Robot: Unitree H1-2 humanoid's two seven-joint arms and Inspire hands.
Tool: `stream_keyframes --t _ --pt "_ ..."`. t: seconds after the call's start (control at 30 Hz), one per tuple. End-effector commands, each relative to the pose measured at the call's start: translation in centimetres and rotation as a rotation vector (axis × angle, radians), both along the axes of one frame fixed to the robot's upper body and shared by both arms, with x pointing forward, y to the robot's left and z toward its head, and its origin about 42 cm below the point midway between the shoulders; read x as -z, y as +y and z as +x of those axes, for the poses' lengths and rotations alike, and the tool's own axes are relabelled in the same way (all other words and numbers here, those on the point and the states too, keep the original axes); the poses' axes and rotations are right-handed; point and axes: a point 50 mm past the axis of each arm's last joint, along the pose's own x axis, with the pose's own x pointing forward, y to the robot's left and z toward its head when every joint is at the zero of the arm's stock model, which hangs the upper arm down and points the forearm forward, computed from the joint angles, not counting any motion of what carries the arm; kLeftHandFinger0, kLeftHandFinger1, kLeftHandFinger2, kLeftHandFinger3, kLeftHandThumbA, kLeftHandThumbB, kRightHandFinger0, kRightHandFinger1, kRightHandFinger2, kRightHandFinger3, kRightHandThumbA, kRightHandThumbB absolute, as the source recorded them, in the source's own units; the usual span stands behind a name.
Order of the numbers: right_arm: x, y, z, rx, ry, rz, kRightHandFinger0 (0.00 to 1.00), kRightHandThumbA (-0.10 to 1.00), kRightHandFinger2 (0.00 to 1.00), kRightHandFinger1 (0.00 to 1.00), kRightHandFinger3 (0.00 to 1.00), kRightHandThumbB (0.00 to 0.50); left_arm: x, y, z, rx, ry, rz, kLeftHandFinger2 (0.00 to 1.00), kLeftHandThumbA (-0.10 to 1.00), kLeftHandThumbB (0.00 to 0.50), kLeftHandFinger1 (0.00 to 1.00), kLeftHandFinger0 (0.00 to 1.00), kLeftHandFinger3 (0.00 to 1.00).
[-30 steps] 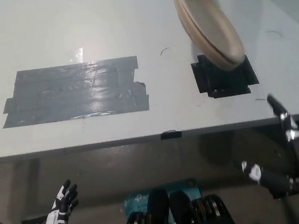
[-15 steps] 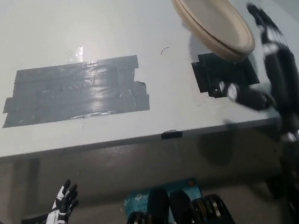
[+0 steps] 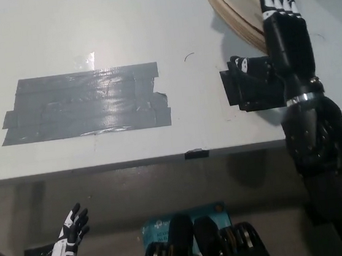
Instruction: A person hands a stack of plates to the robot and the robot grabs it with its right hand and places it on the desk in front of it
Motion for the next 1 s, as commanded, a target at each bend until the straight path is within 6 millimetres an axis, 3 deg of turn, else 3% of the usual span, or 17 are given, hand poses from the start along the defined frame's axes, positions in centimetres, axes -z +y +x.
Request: stream_keyframes --t 0.0,0.13,0.23,0.27,0.3,0.33,0.37,0.4,0.43,0.5,0.57,0.6,0.67,0.73,0.8,0.97 --pt "-3.0 0.9 1.6 0.023 -0.093 -0.034 1.0 1.0 1.0 1.0 1.0 0.488 -1.1 0.3 0.3 0.011 -0.069 0.012 1.0 1.0 0.21 1.0 1.0 1.0" --pt "-2.9 1.3 2.8 0.041 -0.081 -0.077 1.0 0.96 1.0 1.0 1.0 0.487 -1.1 0.3 0.5 0.012 -0.074 0.017 1.0 1.0 0.204 1.0 1.0 1.0" --pt "-2.7 1.0 3.8 0.103 -0.113 -0.112 1.0 0.84 1.0 1.0 1.0 0.495 -1.2 0.3 0.4 0.018 -0.073 0.009 1.0 1.0 0.215 1.0 1.0 1.0" --pt "-3.0 0.7 4.2 0.155 -0.135 -0.136 0.94 0.84 0.8 0.87 0.85 0.36 -1.2 0.3 0.5 0.021 -0.078 0.007 1.0 1.0 0.212 1.0 1.0 1.0" --pt "-3.2 0.6 4.3 0.168 -0.133 -0.138 0.7 0.84 0.7 0.61 0.82 0.439 -1.2 0.3 0.5 0.021 -0.079 0.008 1.0 1.0 0.21 1.0 1.0 1.0" --pt "-3.6 0.4 4.4 0.201 -0.144 -0.162 0.27 0.92 0.19 0.13 0.33 0.171 -1.2 0.3 0.5 0.019 -0.08 0.013 1.0 1.0 0.211 1.0 1.0 1.0" --pt "-3.6 0.4 4.4 0.206 -0.145 -0.164 0.05 0.93 0.05 0.03 0.21 0.243 -1.2 0.4 0.5 0.019 -0.08 0.015 1.0 1.0 0.212 1.0 1.0 1.0" --pt "-3.9 0.3 4.2 0.204 -0.168 -0.139 0.01 1.0 0.01 0.01 0.16 0.142 -1.4 0.5 0.7 0.018 -0.083 0.021 1.0 1.0 0.22 1.0 1.0 1.0" --pt "-4.2 0.2 4.0 0.202 -0.187 -0.113 0.0 1.0 0.03 0.0 0.15 0.08 -1.5 0.6 0.9 0.018 -0.085 0.023 1.0 1.0 0.222 1.0 1.0 1.0" --pt "-4.5 0.3 3.7 0.199 -0.217 -0.087 0.0 1.0 0.05 0.0 0.15 0.064 -1.5 0.6 0.9 0.016 -0.086 0.022 1.0 1.0 0.222 1.0 1.0 1.0" --pt "-5.0 0.5 2.9 0.183 -0.245 -0.055 0.0 1.0 0.19 0.0 0.14 0.05 -1.4 0.5 0.8 0.014 -0.08 0.014 1.0 1.0 0.237 1.0 1.0 1.0" --pt "-5.1 0.6 2.6 0.171 -0.265 -0.041 0.0 1.0 0.22 0.0 0.14 0.042 -1.5 0.5 0.8 0.015 -0.078 0.014 1.0 1.0 0.237 1.0 1.0 1.0" --pt "-5.5 0.4 2.0 0.156 -0.298 -0.025 0.01 1.0 0.32 0.08 0.19 0.035 -1.4 0.4 0.7 0.016 -0.077 0.017 1.0 1.0 0.22 1.0 1.0 1.0" --pt "-5.8 0.4 1.6 0.146 -0.327 0.0 0.0 1.0 0.33 0.1 0.19 0.037 -1.5 0.3 0.7 0.015 -0.075 0.018 1.0 1.0 0.209 1.0 1.0 1.0" --pt "-6.5 0.3 1.0 0.129 -0.36 0.029 0.0 1.0 0.31 0.04 0.17 0.032 -1.4 0.4 0.8 0.014 -0.077 0.021 1.0 1.0 0.207 1.0 1.0 1.0" --pt "-7.7 0.0 -0.1 0.114 -0.411 0.045 0.0 1.0 0.33 0.02 0.26 0.021 -1.5 0.3 1.0 0.013 -0.076 0.018 1.0 1.0 0.212 1.0 1.0 1.0"
